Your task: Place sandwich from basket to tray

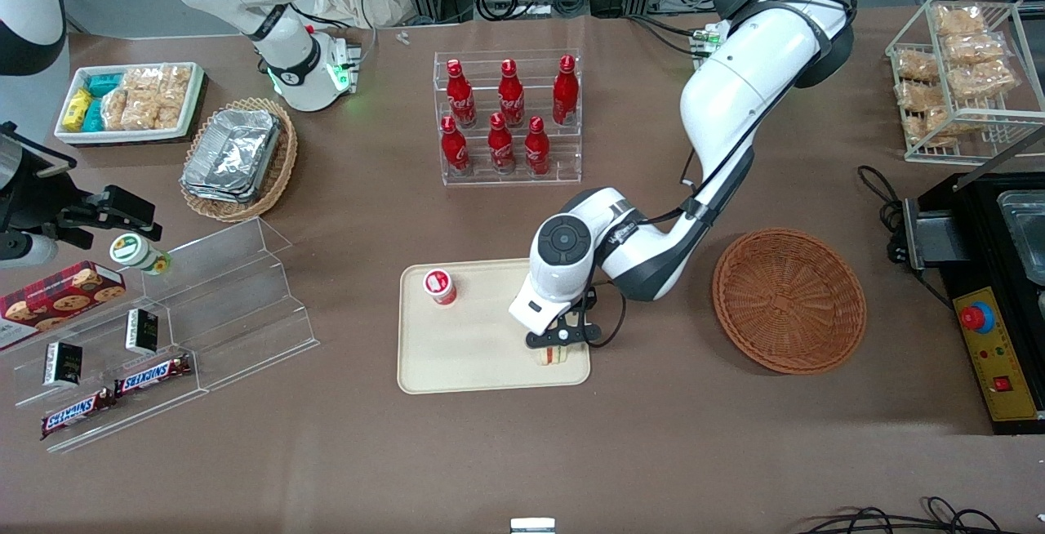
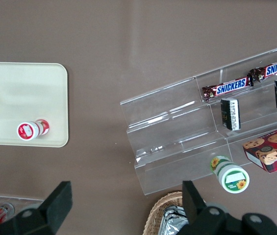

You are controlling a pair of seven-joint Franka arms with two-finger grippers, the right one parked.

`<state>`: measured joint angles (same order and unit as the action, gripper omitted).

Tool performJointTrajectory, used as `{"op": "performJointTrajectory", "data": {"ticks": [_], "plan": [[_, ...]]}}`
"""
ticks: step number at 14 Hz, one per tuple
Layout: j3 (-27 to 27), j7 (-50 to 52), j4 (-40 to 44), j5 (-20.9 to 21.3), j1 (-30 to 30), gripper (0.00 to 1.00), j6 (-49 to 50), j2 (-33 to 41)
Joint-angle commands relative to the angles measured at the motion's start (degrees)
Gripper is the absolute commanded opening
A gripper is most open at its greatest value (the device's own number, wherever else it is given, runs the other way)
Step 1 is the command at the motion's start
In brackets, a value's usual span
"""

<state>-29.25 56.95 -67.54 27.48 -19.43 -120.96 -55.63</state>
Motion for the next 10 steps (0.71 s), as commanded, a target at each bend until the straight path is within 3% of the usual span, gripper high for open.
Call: {"op": "performJointTrajectory", "data": {"ticks": [1,5,8,10], "plan": [[0.1,1.0,1.2,0.5,-0.3,1.00,3.8,2.6],[0.0,0.4,1.1,0.4,1.0,1.00,12.1,8.9],[-0.2,0.1,0.0,-5.4,3.3,1.00,18.7,15.1],[-0.3,-0.1,-6.3,-8.7,7.1,1.00,20.0,22.3]]}}
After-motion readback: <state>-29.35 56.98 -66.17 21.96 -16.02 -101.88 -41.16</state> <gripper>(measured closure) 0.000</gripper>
